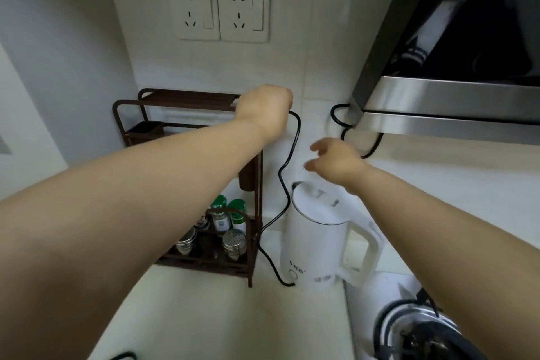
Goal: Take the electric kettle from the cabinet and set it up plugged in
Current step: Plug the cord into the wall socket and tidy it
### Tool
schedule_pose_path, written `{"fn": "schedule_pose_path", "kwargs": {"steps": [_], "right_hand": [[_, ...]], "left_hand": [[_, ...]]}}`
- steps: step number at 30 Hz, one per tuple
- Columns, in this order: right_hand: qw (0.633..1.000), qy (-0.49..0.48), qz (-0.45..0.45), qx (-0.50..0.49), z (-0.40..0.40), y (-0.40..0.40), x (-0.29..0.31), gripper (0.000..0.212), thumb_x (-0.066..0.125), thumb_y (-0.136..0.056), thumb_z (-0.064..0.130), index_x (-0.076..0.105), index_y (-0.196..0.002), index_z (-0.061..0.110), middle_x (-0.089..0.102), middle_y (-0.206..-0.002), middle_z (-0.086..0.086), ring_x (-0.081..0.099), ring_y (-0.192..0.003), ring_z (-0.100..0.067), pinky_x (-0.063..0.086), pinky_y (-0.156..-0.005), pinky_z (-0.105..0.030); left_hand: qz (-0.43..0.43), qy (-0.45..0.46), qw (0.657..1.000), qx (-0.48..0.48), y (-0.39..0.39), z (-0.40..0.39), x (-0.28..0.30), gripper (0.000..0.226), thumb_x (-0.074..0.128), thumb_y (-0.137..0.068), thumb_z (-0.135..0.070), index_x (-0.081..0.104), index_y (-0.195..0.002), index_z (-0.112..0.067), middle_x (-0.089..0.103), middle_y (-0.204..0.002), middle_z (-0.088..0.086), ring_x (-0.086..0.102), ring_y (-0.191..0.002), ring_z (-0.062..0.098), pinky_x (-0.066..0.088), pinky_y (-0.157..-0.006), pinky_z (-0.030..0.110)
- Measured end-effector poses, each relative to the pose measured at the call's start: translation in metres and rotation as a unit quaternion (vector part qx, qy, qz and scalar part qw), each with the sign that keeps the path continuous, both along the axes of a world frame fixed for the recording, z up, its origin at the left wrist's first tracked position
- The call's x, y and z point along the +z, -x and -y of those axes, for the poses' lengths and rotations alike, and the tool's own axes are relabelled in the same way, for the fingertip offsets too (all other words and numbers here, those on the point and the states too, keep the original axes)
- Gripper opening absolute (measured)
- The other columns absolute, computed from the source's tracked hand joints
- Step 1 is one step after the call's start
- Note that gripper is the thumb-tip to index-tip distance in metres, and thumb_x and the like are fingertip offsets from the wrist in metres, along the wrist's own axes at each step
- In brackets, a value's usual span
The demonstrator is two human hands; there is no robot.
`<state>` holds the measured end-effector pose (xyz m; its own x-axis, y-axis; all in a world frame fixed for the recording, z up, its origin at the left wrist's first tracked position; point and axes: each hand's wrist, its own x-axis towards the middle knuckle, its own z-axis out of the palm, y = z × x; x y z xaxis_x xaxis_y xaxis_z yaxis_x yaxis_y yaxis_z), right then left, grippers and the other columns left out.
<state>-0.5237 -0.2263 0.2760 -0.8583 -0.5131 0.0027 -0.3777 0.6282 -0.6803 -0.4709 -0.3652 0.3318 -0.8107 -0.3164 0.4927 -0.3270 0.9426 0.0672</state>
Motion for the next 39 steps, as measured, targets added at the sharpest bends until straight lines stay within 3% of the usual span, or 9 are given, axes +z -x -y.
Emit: {"fn": "schedule_pose_path", "kwargs": {"steps": [7, 9, 15, 22, 25, 29, 33, 35, 39], "right_hand": [[0.959, 0.153, 0.234, 0.044, 0.043, 0.01, 0.009, 0.018, 0.058, -0.091, 0.008, 0.059, -0.103, -0.005, 0.063, -0.074, -0.012, 0.06, -0.06, -0.014, 0.055, -0.05, -0.016], [0.957, 0.191, 0.218, 0.004, 0.053, 0.015, 0.012, 0.007, 0.058, -0.091, 0.006, 0.059, -0.09, 0.0, 0.06, -0.07, -0.011, 0.06, -0.058, -0.016, 0.059, -0.059, -0.021], [0.959, 0.244, 0.134, -0.06, 0.076, 0.028, 0.013, 0.028, 0.061, -0.086, 0.004, 0.052, -0.061, 0.009, 0.06, -0.075, -0.007, 0.062, -0.061, -0.019, 0.059, -0.083, -0.04], [0.986, 0.162, -0.008, -0.036, 0.095, 0.029, 0.013, 0.024, 0.053, -0.081, 0.001, 0.043, -0.065, 0.017, 0.061, -0.084, -0.013, 0.061, -0.079, -0.032, 0.056, -0.075, -0.043], [0.983, 0.178, -0.025, -0.025, 0.101, 0.029, 0.026, 0.018, 0.05, -0.082, 0.004, 0.049, -0.071, 0.018, 0.058, -0.082, -0.007, 0.058, -0.079, -0.027, 0.052, -0.073, -0.039], [0.94, 0.331, 0.084, -0.012, 0.107, 0.033, 0.05, 0.019, 0.049, -0.09, 0.003, 0.052, -0.076, 0.016, 0.054, -0.069, -0.007, 0.051, -0.057, -0.021, 0.046, -0.052, -0.03], [0.942, 0.332, 0.054, -0.022, 0.103, 0.035, 0.056, 0.011, 0.053, -0.093, 0.019, 0.059, -0.09, 0.011, 0.058, -0.071, -0.004, 0.057, -0.055, -0.016, 0.055, -0.064, -0.03], [0.938, 0.34, 0.062, -0.037, 0.103, 0.034, 0.053, 0.017, 0.052, -0.094, 0.025, 0.059, -0.087, 0.01, 0.06, -0.073, -0.002, 0.062, -0.058, -0.015, 0.058, -0.071, -0.032], [0.933, 0.353, 0.06, -0.039, 0.106, 0.032, 0.05, 0.014, 0.048, -0.095, 0.018, 0.058, -0.088, 0.009, 0.061, -0.089, 0.002, 0.06, -0.056, -0.014, 0.058, -0.063, -0.027]], "left_hand": [[-0.035, -0.061, 0.997, -0.034, -0.008, 0.016, 0.015, 0.019, 0.064, -0.085, -0.031, 0.065, -0.1, -0.019, 0.068, -0.108, 0.006, 0.061, -0.103, 0.029, 0.048, -0.081, 0.033], [-0.026, -0.083, 0.994, -0.062, -0.01, 0.025, 0.023, 0.019, 0.064, -0.085, -0.031, 0.064, -0.099, -0.018, 0.067, -0.106, 0.005, 0.061, -0.099, 0.027, 0.049, -0.078, 0.032], [0.009, -0.076, 0.992, -0.096, -0.006, 0.048, 0.041, 0.023, 0.054, -0.092, -0.022, 0.061, -0.112, -0.013, 0.065, -0.111, 0.01, 0.058, -0.103, 0.028, 0.043, -0.079, 0.028], [-0.009, -0.036, 0.999, 0.003, -0.008, 0.081, 0.048, 0.029, 0.065, -0.081, -0.043, 0.059, -0.089, -0.016, 0.059, -0.089, 0.004, 0.056, -0.086, 0.025, 0.052, -0.073, 0.036], [-0.022, -0.152, 0.988, -0.004, -0.005, 0.082, 0.053, 0.023, 0.07, -0.079, -0.038, 0.058, -0.081, -0.018, 0.057, -0.08, -0.001, 0.054, -0.079, 0.02, 0.043, -0.068, 0.029], [-0.065, -0.416, 0.905, -0.054, -0.012, 0.084, 0.067, 0.008, 0.064, -0.084, -0.013, 0.059, -0.077, -0.015, 0.06, -0.076, 0.004, 0.056, -0.068, 0.016, 0.048, -0.059, 0.023], [-0.116, -0.505, 0.852, -0.076, -0.013, 0.088, 0.071, 0.012, 0.056, -0.085, 0.001, 0.058, -0.08, -0.01, 0.057, -0.077, 0.009, 0.05, -0.063, 0.017, 0.045, -0.063, 0.023], [-0.12, -0.47, 0.873, -0.047, -0.011, 0.089, 0.067, 0.002, 0.058, -0.085, -0.007, 0.058, -0.087, -0.004, 0.057, -0.082, 0.014, 0.053, -0.072, 0.024, 0.047, -0.07, 0.029], [-0.086, -0.405, 0.909, 0.037, -0.01, 0.095, 0.06, 0.042, 0.067, -0.082, -0.03, 0.063, -0.109, 0.002, 0.068, -0.102, 0.013, 0.065, -0.097, 0.027, 0.053, -0.091, 0.035]]}}
